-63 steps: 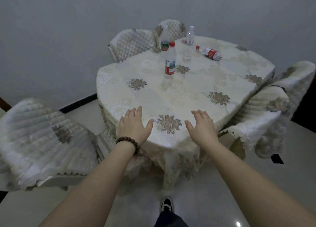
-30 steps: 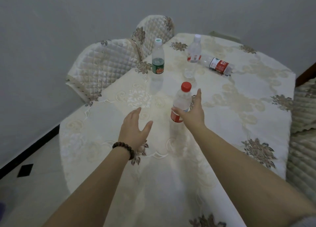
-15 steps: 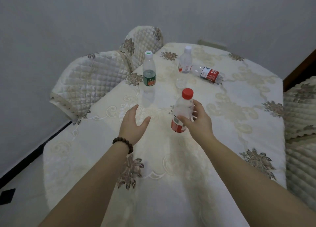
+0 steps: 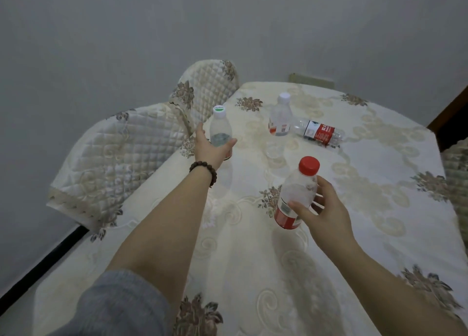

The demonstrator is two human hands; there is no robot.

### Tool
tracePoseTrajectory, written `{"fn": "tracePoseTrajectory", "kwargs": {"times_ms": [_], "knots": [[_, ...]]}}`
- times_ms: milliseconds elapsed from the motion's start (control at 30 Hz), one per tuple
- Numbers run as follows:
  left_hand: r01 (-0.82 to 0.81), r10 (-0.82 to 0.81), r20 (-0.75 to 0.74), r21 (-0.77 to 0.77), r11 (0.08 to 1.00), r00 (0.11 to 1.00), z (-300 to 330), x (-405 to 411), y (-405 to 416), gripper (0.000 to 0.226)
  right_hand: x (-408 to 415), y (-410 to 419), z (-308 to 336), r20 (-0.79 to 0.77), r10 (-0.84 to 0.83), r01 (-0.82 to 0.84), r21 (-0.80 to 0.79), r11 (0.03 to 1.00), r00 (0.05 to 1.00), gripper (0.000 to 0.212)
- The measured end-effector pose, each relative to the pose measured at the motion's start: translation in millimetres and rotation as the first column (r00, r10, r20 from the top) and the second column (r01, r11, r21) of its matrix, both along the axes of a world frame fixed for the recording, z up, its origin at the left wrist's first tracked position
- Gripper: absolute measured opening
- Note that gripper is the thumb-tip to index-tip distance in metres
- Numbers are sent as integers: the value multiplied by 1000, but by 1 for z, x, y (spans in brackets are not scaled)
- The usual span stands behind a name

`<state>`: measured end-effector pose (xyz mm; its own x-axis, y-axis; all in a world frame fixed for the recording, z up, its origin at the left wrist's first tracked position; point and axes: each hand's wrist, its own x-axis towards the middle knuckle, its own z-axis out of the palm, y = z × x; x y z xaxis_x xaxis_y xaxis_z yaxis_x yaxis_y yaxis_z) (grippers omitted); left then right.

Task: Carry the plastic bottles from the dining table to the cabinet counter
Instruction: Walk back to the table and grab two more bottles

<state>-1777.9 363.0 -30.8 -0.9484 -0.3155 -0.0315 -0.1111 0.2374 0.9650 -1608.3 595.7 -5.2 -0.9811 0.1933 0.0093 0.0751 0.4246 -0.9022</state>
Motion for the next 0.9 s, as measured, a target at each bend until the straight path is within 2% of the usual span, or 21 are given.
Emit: {"fn": "tracePoseTrajectory", "kwargs": {"times_ms": [167, 367, 667, 900], "knots": [[-14, 14, -38, 15, 1000, 999, -10, -24, 3, 95, -5, 1, -6, 10, -10, 10, 2, 1000, 1000, 62], [-23, 18, -88, -58, 998, 996, -9, -17, 7, 57, -4, 6, -7, 28, -39, 40, -12, 999, 999, 61], [86, -97, -199, -64, 994, 975, 28, 52, 28, 60, 23, 16, 16, 8, -58, 58, -37, 998, 998, 60], [141, -145, -175, -36, 989, 974, 56, 150, 60, 53, 83, 47, 40, -43, -112, 108, -92, 990, 993, 61]]}}
